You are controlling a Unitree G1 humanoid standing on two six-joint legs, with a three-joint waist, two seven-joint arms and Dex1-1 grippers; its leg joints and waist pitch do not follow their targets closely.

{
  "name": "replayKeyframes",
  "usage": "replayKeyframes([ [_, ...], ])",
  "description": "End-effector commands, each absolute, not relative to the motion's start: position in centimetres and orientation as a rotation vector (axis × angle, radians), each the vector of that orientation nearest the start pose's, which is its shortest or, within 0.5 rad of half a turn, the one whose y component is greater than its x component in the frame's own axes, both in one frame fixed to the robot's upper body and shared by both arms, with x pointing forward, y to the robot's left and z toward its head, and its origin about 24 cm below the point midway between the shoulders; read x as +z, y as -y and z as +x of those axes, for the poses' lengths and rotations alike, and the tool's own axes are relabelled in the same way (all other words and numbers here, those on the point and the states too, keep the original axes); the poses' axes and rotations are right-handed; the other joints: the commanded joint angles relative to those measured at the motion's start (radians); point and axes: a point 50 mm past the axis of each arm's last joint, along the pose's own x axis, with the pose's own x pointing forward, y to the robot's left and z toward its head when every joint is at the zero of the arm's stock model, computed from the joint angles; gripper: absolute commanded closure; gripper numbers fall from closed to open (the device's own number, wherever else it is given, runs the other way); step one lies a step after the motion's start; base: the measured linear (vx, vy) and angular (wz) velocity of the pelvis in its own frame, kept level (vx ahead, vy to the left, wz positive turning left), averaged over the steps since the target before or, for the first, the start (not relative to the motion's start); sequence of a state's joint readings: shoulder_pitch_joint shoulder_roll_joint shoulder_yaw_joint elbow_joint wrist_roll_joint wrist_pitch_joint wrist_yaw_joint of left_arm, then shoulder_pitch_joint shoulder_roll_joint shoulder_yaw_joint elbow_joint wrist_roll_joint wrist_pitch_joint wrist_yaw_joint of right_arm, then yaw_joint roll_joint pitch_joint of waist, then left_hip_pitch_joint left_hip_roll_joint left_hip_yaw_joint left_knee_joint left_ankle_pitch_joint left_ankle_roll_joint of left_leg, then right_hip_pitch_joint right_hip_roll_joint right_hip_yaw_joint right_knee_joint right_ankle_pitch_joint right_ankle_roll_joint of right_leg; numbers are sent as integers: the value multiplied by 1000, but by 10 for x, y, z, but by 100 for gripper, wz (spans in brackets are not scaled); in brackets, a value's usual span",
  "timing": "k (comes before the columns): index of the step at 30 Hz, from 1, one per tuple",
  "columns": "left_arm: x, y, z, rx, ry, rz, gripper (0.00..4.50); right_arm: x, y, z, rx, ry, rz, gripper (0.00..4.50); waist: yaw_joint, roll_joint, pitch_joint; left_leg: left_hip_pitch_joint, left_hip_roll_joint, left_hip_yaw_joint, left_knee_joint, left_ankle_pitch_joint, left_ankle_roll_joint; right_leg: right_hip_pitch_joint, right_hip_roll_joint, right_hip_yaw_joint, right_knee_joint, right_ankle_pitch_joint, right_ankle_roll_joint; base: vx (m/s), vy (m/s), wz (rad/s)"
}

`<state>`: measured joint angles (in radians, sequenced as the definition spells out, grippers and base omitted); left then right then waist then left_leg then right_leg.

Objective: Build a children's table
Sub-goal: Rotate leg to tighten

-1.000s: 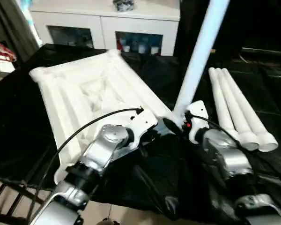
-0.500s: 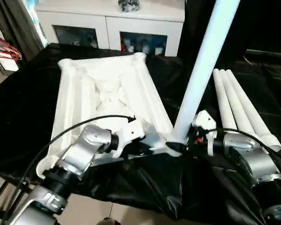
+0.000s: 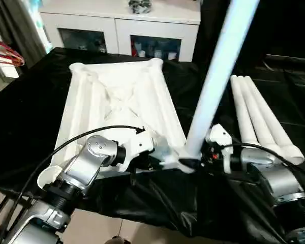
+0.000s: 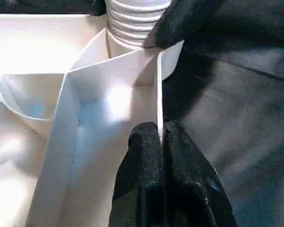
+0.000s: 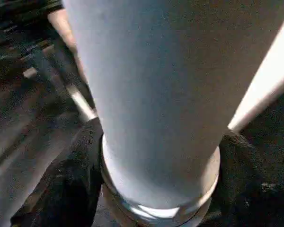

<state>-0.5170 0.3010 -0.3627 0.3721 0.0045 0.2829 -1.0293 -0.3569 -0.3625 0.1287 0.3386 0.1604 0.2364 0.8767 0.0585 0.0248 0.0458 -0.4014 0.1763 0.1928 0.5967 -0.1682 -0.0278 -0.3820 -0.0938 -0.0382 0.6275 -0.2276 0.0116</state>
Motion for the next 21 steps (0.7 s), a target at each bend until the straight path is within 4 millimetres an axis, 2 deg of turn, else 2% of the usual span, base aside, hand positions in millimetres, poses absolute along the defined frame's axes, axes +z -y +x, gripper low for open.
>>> replayKeyframes([
  [1, 64, -67, 310, -1234, -337, 351, 450, 32, 151, 308, 760, -355, -127, 175, -3, -11, -59, 32, 50, -21, -73, -222, 17, 30, -51, 31, -81, -113, -265, 0, 0, 0],
  [2, 65, -61, 314, -1172, -335, 333, 450, 28, 148, 312, 677, -359, -97, 175, -11, -9, -58, 30, 49, -23, -76, -233, 4, 29, -51, 31, -80, -137, -257, 0, 0, 0],
  [4, 65, -56, 317, -1124, -335, 316, 450, 24, 145, 316, 609, -365, -70, 175, -15, -10, -58, 35, 48, -23, -76, -260, -9, 27, -52, 31, -88, -181, -241, 0, 0, 0],
  [5, 67, -44, 321, -1049, -336, 282, 450, 19, 138, 323, 468, -380, -23, 175, -22, -10, -58, 31, 48, -23, -77, -254, -12, 25, -51, 33, -88, -175, -241, 0, 0, 0],
  [6, 67, -41, 321, -1035, -338, 271, 450, 18, 136, 325, 445, -382, -16, 175, -21, -6, -58, 32, 48, -24, -77, -251, -13, 25, -52, 32, -88, -172, -239, 0, 0, 0],
  [7, 68, -36, 321, -1023, -336, 256, 450, 18, 131, 326, 421, -380, -10, 175, -23, -9, -60, 29, 46, -24, -76, -242, -9, 27, -50, 31, -88, -164, -233, 0, 0, 0],
  [8, 69, -27, 320, -1020, -326, 249, 450, 20, 120, 329, 414, -363, 0, 175, -19, -9, -61, 29, 46, -23, -74, -229, 1, 28, -50, 32, -89, -139, -230, 0, 0, 0],
  [10, 69, -23, 318, -1036, -318, 257, 450, 22, 114, 330, 434, -348, 4, 175, -19, -8, -63, 25, 46, -23, -74, -206, 11, 32, -50, 31, -86, -105, -230, 0, 0, 0],
  [11, 68, -19, 315, -1056, -315, 264, 450, 25, 107, 330, 462, -326, -7, 175, -18, -8, -65, 23, 45, -22, -70, -176, 32, 34, -49, 30, -83, -57, -232, 0, 0, 0],
  [12, 68, -19, 315, -1056, -315, 264, 450, 25, 107, 330, 462, -326, -7, 119, -17, -7, -65, 23, 45, -22, -70, -168, 37, 34, -48, 29, -81, -45, -234, 0, 0, 0],
  [14, 68, -20, 313, -1086, -307, 279, 450, 29, 108, 333, 479, -308, 3, 103, -17, -9, -65, 24, 45, -21, -70, -165, 53, 35, -48, 28, -81, -29, -240, 0, 0, 0],
  [16, 68, -22, 312, -1096, -307, 284, 450, 30, 110, 333, 485, -302, -2, 97, -16, -7, -64, 26, 47, -21, -70, -176, 56, 33, -50, 29, -83, -44, -245, 0, 0, 0],
  [18, 68, -23, 312, -1104, -308, 288, 450, 32, 113, 334, 494, -292, -19, 62, -15, -7, -65, 25, 47, -21, -70, -173, 56, 34, -49, 29, -83, -41, -245, 0, 0, 0],
  [20, 68, -35, 310, -1161, -310, 304, 450, 38, 124, 331, 594, -271, -66, 62, -12, -7, -66, 25, 47, -22, -68, -163, 67, 37, -49, 27, -80, -18, -247, 0, 0, 0],
  [21, 68, -35, 310, -1161, -310, 304, 450, 38, 124, 331, 594, -271, -66, 62, -11, -7, -67, 24, 48, -21, -67, -154, 72, 39, -49, 27, -79, -7, -248, 0, 0, 0],
])
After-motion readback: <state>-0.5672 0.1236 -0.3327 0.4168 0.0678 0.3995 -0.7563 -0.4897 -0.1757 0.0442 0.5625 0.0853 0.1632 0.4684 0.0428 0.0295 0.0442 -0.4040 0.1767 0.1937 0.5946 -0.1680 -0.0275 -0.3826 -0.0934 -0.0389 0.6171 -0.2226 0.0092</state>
